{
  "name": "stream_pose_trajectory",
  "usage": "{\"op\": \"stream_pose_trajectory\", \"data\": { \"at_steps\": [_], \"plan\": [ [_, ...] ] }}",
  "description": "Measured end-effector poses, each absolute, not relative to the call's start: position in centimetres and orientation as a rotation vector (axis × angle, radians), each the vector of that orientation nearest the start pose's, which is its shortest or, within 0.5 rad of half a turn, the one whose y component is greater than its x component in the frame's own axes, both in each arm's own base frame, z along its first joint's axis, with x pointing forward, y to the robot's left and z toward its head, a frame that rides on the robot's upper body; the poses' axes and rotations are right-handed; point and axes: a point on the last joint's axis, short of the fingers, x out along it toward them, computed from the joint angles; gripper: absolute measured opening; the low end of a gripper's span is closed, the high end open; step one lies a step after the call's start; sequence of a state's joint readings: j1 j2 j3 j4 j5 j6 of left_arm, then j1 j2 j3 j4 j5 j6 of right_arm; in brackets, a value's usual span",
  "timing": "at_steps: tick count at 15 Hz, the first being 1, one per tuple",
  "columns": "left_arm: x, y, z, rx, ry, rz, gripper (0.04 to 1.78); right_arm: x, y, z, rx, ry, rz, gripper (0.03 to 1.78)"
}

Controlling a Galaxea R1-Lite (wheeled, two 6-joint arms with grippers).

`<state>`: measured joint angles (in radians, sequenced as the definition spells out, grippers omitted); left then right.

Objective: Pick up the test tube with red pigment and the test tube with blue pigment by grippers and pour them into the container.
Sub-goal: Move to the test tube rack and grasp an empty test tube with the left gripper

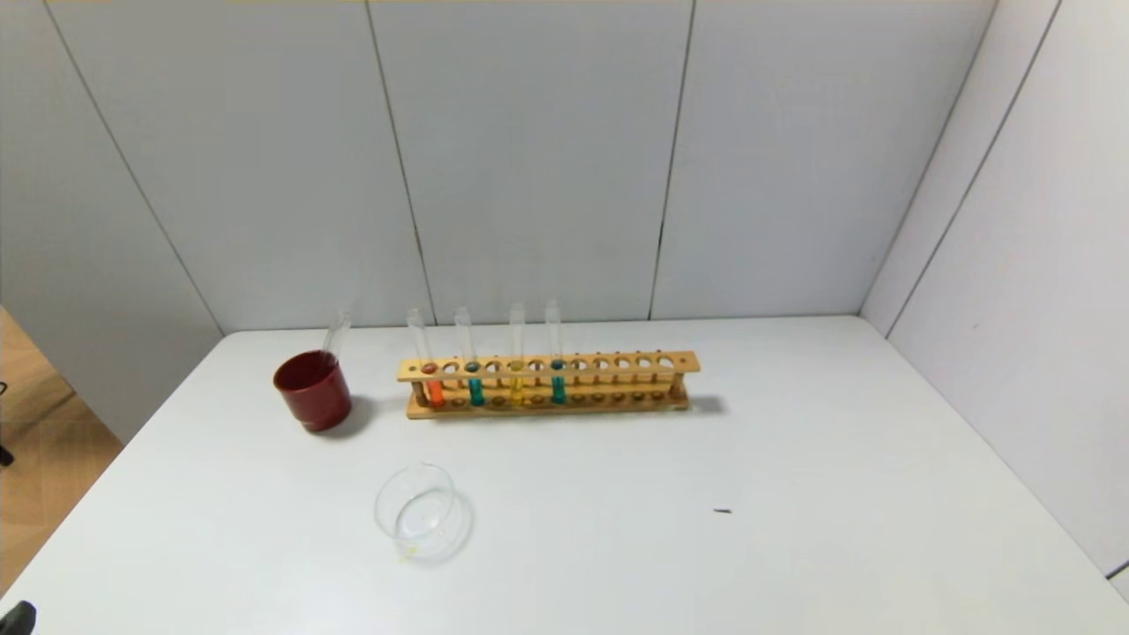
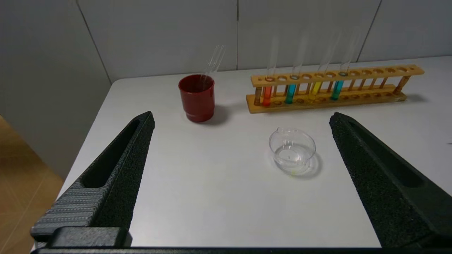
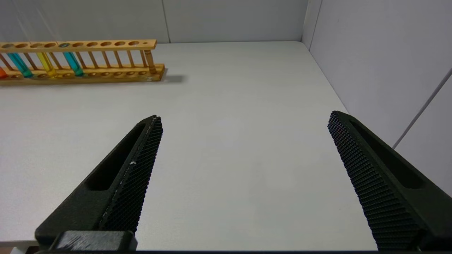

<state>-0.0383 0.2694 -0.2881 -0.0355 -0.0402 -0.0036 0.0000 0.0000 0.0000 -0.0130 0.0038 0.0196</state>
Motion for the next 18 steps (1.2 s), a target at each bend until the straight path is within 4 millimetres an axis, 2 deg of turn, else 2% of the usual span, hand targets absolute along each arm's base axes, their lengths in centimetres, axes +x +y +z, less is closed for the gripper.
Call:
{"op": "stream_pose_trajectory", "data": {
  "at_steps": [3, 5, 9, 14, 18],
  "plan": [
    [1.2, -0.2, 19.4, -0.006, -0.052, -0.102, 1.75, -2.3, 0.0, 7.7, 0.020, -0.013, 0.004, 1.71],
    [3.5, -0.3, 20.7, -0.007, -0.048, -0.113, 1.75, -2.3, 0.0, 7.7, 0.020, -0.013, 0.004, 1.71],
    [9.0, -0.7, 21.8, -0.017, -0.018, -0.131, 1.75, -2.3, 0.0, 7.7, 0.020, -0.013, 0.004, 1.71],
    [16.4, -1.1, 21.0, -0.017, 0.014, -0.138, 1.75, -2.3, 0.0, 7.7, 0.020, -0.013, 0.005, 1.71],
    [22.2, -1.7, 18.9, -0.010, 0.009, -0.147, 1.75, -2.3, 0.0, 7.7, 0.020, -0.013, 0.004, 1.71]
  ]
}}
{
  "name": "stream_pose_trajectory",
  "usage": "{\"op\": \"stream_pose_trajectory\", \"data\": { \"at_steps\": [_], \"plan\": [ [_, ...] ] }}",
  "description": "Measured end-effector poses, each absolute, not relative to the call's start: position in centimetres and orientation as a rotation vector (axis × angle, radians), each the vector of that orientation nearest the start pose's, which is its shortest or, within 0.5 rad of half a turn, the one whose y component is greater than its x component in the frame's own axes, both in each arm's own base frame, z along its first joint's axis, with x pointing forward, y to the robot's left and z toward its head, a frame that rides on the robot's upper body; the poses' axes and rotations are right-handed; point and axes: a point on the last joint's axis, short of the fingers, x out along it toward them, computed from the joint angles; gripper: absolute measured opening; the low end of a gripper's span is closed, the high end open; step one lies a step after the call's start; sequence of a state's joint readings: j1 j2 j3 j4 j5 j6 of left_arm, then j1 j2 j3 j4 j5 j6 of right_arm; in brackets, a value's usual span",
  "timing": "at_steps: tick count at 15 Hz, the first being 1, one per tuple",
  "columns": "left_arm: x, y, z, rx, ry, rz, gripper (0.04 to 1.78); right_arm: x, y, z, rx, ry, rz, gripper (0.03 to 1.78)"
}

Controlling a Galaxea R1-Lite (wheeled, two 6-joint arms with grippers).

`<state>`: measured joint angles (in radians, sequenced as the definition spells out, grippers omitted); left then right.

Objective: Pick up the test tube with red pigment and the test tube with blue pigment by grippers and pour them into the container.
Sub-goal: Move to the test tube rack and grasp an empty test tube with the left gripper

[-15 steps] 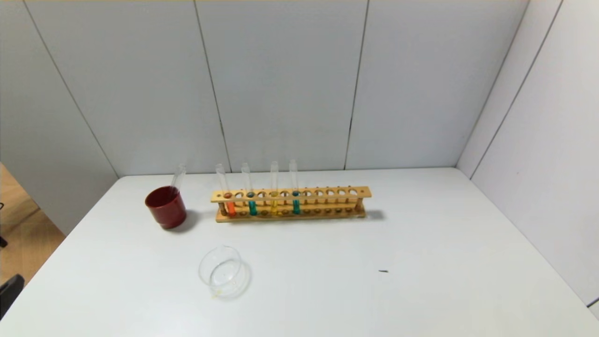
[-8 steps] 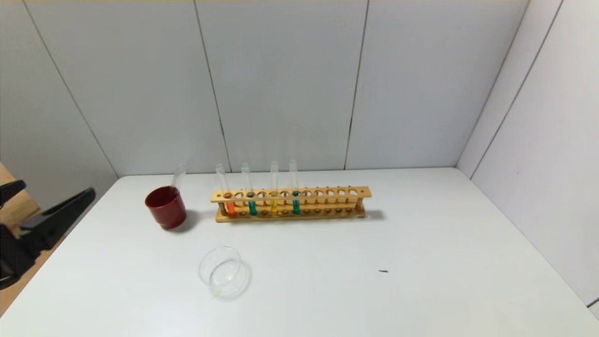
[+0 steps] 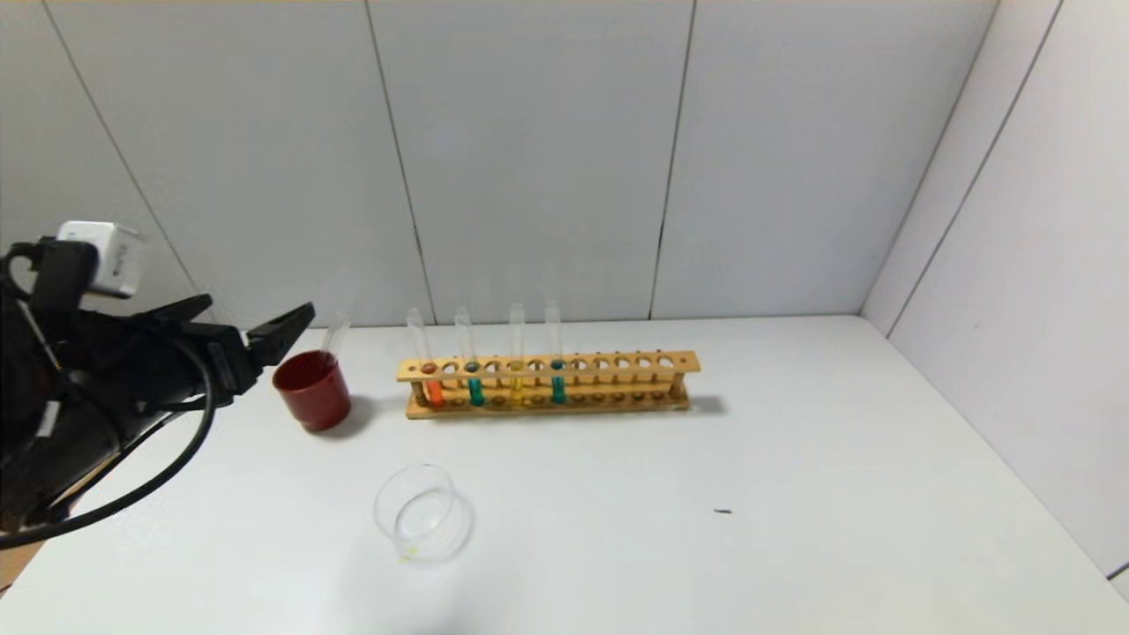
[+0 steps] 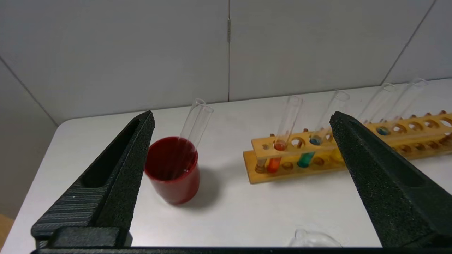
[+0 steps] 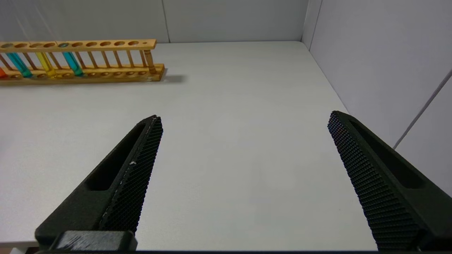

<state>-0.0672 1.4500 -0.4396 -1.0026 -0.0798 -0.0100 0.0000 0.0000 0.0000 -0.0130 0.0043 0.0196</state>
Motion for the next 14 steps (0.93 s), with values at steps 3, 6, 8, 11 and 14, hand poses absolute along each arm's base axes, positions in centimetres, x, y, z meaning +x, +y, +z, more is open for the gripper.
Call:
{"op": "stream_pose_trajectory", "data": {
  "at_steps": [3, 6, 8, 11, 14],
  "plan": [
    [25.9, -2.7, 17.1, -0.005, -0.012, -0.176, 1.75, -2.3, 0.0, 7.7, 0.020, -0.013, 0.004, 1.71],
    [28.5, -4.6, 15.3, 0.018, -0.004, -0.218, 1.75, -2.3, 0.0, 7.7, 0.020, -0.013, 0.004, 1.71],
    [29.8, -5.4, 14.2, 0.029, 0.023, -0.227, 1.75, -2.3, 0.0, 7.7, 0.020, -0.013, 0.004, 1.71],
    [30.8, -6.7, 12.4, 0.036, 0.075, -0.224, 1.75, -2.3, 0.0, 7.7, 0.020, -0.013, 0.005, 1.71],
    [31.1, -8.1, 11.0, 0.044, 0.107, -0.243, 1.75, -2.3, 0.0, 7.7, 0.020, -0.013, 0.004, 1.71]
  ]
}}
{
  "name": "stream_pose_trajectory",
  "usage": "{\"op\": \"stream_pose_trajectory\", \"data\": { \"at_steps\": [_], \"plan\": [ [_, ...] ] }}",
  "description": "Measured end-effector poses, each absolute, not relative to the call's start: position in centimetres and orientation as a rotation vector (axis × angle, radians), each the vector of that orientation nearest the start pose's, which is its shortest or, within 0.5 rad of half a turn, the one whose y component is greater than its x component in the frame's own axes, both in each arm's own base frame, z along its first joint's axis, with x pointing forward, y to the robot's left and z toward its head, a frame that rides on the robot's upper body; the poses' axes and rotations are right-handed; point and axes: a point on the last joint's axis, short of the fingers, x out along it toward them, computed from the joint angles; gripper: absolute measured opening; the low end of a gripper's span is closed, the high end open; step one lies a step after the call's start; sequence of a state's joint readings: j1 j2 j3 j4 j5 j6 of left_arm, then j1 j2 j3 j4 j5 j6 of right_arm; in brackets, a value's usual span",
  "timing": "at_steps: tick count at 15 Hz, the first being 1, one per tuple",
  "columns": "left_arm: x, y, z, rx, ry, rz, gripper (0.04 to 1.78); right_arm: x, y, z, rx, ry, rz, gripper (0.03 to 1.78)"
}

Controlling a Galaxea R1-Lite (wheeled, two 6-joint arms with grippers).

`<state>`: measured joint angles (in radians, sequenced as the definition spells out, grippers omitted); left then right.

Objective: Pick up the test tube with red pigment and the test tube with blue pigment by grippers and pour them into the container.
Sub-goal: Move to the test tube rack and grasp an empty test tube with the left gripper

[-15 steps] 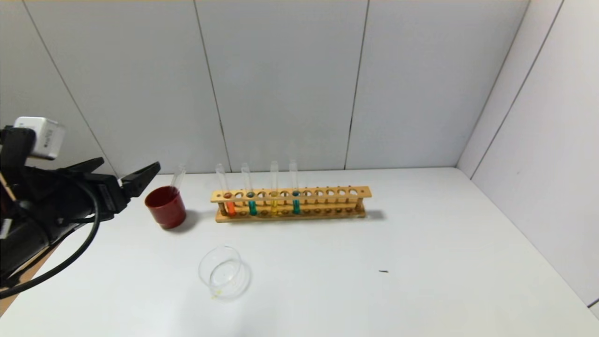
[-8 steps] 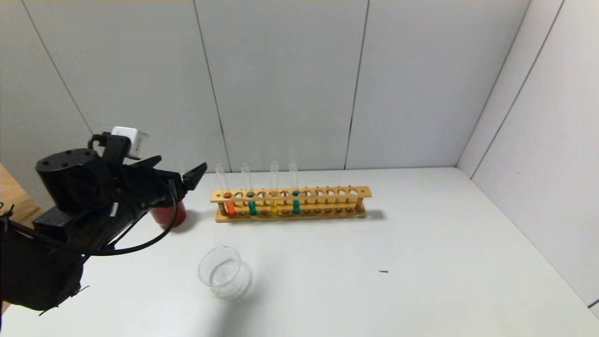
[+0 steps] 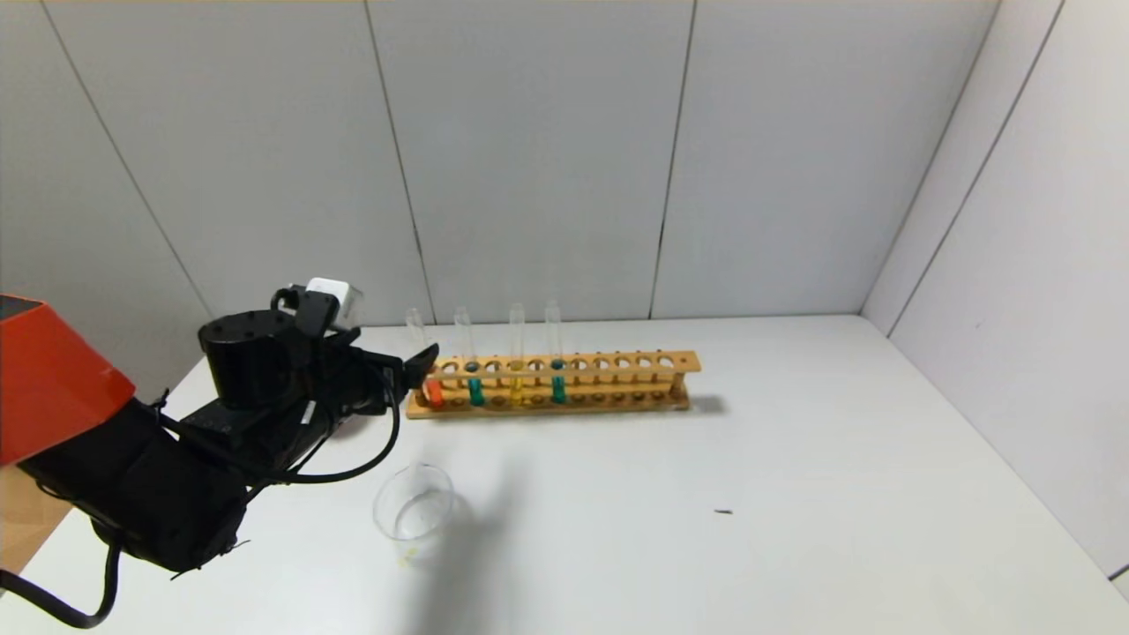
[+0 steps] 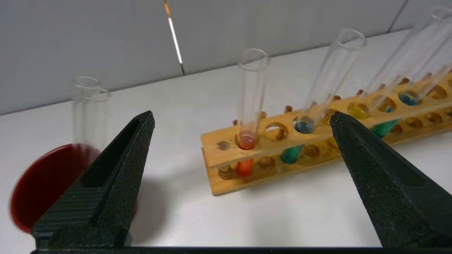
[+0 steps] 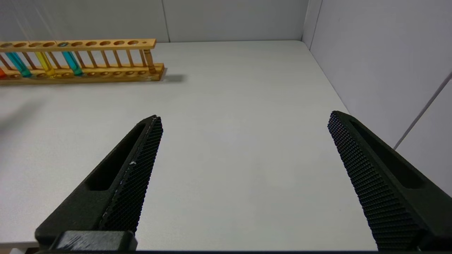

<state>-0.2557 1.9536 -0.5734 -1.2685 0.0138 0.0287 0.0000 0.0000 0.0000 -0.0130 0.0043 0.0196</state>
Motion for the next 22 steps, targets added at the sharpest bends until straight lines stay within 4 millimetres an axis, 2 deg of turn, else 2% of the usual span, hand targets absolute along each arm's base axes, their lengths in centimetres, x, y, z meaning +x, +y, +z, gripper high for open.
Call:
{"op": "stream_pose_trajectory", "data": {
  "at_steps": [4, 14, 22],
  "plan": [
    [31.8, -9.0, 10.2, 0.053, 0.070, -0.217, 1.75, -2.3, 0.0, 7.7, 0.020, -0.013, 0.004, 1.71],
    [33.5, -9.3, 8.8, 0.056, 0.081, -0.208, 1.75, -2.3, 0.0, 7.7, 0.020, -0.013, 0.004, 1.71],
    [35.2, -9.2, 9.3, 0.051, 0.038, -0.187, 1.75, -2.3, 0.0, 7.7, 0.020, -0.013, 0.004, 1.71]
  ]
}}
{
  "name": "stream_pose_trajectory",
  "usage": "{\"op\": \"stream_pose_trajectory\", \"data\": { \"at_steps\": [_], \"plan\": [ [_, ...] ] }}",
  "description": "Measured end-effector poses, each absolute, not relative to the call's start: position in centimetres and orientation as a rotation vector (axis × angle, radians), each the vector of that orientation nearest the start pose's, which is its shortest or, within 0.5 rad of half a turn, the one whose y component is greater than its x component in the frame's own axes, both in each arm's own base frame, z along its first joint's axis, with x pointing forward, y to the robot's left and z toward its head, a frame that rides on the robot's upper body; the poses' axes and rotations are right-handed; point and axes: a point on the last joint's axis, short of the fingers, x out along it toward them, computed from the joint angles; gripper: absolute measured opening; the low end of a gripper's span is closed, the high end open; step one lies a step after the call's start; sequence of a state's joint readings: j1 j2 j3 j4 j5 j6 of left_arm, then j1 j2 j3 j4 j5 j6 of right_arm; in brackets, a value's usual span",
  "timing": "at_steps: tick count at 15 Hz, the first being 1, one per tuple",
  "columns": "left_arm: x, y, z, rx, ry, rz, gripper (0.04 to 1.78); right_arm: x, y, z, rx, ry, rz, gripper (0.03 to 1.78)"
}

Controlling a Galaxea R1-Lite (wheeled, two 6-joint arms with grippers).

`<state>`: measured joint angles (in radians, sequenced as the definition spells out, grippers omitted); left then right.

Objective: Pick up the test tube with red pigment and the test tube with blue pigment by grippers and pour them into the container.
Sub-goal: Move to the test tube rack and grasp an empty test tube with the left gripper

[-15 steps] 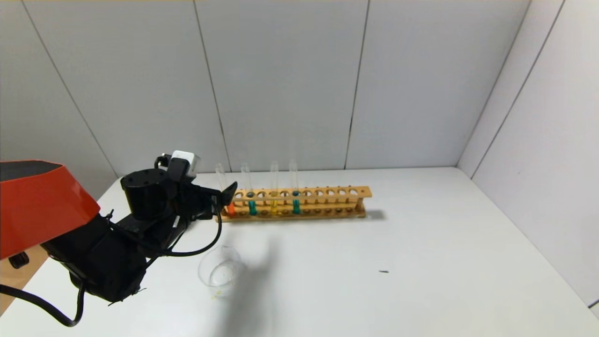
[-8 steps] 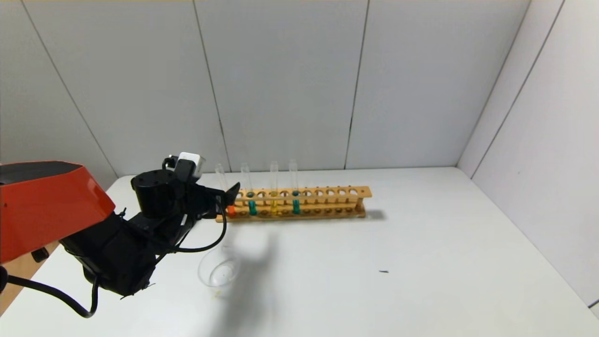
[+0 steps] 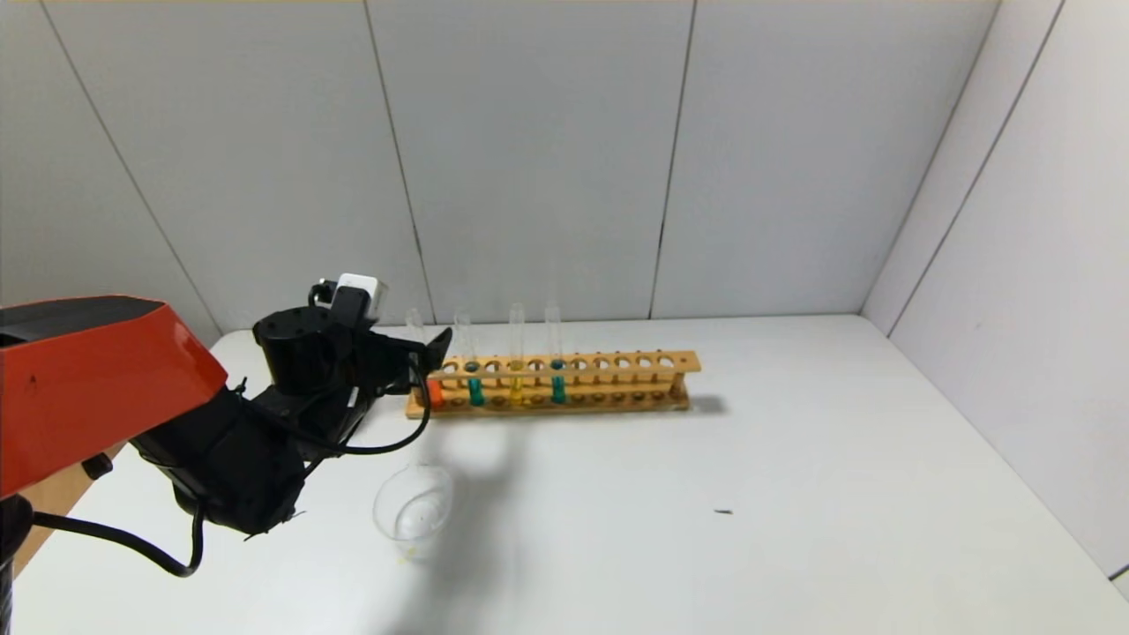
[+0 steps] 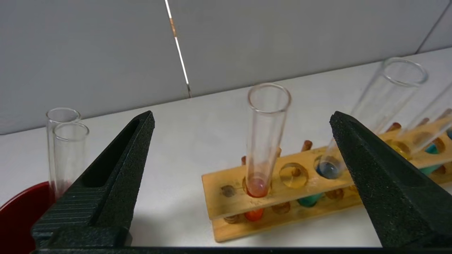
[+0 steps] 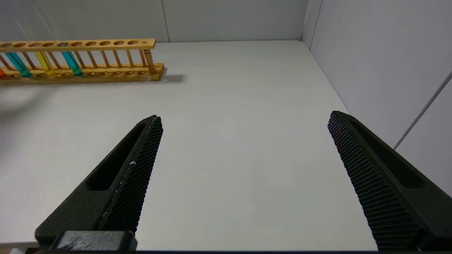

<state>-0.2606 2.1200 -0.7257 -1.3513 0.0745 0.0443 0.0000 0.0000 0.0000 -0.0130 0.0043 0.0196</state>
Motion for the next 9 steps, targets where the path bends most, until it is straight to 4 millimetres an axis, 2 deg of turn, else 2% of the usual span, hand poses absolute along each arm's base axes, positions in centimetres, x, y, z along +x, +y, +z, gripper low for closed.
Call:
{"op": "stream_pose_trajectory", "data": {
  "at_steps": [9],
  "plan": [
    [36.38, -9.39, 8.73, 0.050, 0.030, -0.182, 1.75, -2.28, 0.01, 7.68, 0.020, -0.013, 0.004, 1.71]
  ]
}}
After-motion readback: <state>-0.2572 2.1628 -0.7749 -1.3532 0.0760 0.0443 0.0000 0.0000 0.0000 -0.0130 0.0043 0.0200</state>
